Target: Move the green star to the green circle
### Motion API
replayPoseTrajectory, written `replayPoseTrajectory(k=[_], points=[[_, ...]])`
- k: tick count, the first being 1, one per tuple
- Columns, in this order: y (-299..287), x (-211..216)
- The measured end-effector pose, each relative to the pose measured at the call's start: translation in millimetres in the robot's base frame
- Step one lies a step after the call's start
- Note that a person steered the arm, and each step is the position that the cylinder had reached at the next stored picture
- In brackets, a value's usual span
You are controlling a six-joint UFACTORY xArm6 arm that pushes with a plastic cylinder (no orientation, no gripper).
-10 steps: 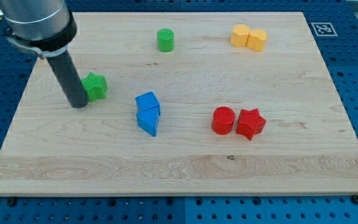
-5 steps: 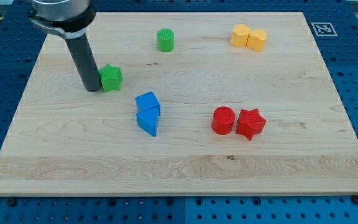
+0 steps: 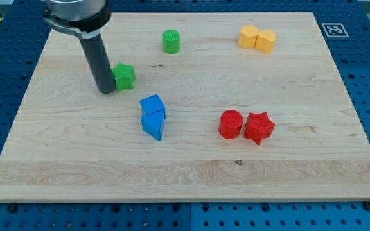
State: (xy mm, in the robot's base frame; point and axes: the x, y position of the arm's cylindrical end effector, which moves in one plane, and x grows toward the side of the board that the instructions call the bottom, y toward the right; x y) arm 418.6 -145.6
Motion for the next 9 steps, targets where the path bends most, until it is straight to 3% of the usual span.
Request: replayPoseTrajectory(k=[4, 6, 9], points=[[38.3, -65.1], [40.2, -20.9], [67.7, -42.4]])
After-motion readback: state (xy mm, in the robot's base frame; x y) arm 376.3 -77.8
